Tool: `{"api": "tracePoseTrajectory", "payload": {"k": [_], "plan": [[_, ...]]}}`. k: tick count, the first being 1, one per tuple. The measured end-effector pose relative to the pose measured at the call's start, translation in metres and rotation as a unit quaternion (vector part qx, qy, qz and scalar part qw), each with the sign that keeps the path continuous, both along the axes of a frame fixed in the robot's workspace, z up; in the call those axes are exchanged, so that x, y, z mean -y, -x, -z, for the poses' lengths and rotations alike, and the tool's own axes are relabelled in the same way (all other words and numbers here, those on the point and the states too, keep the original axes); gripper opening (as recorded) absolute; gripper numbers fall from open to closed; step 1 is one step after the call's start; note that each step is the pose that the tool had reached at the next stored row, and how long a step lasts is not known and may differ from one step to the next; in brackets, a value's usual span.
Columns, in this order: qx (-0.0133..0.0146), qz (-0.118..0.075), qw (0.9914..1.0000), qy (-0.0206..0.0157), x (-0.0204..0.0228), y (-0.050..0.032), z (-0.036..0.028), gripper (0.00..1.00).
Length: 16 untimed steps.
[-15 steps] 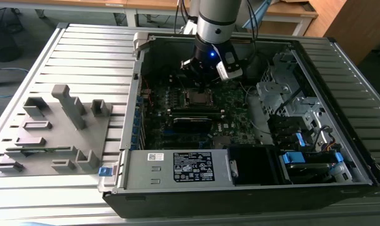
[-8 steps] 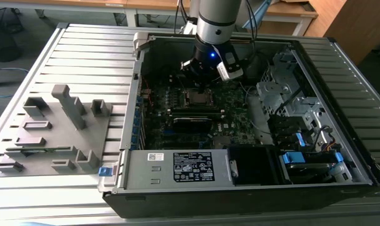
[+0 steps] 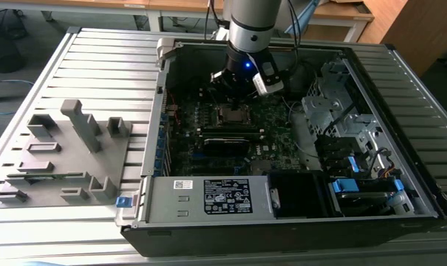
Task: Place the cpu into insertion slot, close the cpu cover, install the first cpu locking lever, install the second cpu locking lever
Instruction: 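Close the cpu cover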
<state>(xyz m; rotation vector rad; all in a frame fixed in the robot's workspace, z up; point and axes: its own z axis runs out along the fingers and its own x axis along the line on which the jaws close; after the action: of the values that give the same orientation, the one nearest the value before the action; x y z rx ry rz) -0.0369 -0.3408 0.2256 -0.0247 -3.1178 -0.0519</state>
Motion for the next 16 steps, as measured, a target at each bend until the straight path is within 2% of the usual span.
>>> {"api": "tracePoseTrajectory", "payload": {"k": [11, 16], "plan": [[0.0, -0.006, 0.99998, -0.0001, 0.0, 0.0073, 0.0029, 0.11], [0.0, -0.007, 0.99998, -0.0001, 0.0, 0.0144, 0.0043, 0.11]]}}
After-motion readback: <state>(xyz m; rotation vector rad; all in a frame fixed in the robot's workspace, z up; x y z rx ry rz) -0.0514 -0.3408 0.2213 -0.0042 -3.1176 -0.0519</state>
